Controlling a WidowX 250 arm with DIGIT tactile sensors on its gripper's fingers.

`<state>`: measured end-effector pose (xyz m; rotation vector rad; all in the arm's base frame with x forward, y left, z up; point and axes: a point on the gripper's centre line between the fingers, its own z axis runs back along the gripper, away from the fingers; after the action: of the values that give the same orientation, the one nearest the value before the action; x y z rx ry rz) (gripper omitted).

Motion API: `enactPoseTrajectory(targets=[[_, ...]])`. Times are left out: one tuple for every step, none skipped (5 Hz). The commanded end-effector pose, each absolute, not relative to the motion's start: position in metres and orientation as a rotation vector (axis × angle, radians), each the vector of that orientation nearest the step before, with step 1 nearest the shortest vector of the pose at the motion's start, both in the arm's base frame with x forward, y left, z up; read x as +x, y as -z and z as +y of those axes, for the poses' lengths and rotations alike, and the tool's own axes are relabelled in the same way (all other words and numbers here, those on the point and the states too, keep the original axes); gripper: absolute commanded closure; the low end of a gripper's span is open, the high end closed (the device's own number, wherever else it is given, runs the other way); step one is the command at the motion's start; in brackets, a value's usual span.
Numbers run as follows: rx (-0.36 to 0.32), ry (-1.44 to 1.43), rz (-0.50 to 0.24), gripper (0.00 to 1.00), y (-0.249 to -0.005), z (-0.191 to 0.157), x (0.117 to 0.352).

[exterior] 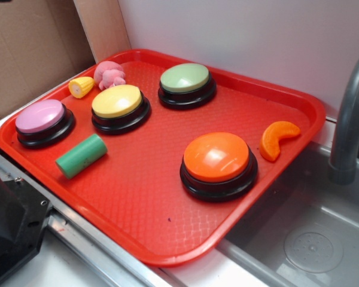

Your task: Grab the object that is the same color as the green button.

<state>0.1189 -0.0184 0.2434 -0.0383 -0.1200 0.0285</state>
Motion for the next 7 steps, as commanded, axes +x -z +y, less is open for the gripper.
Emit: enactPoseTrajectory(targets=[[-0.038,-0.028,-0.120,0.00,-0.243,-0.018,0.119],[0.015,-0.051,-0.188,0.00,-0.219,-0.015,0.127],[0.090,-0.141,-0.185,0.00,-0.183,-0.014,0.136],[0.097,-0.153,-0.180,0.00,-0.144,-0.014,0.146],[0.112,-0.186,-0.154,0.00,-0.109,-0.014,0.149],[0.114,-0.181,-0.162,0.00,-0.082,-0.009,0.145],[0.154,-0.183,-0.167,0.00,-0.062,0.001,0.142]])
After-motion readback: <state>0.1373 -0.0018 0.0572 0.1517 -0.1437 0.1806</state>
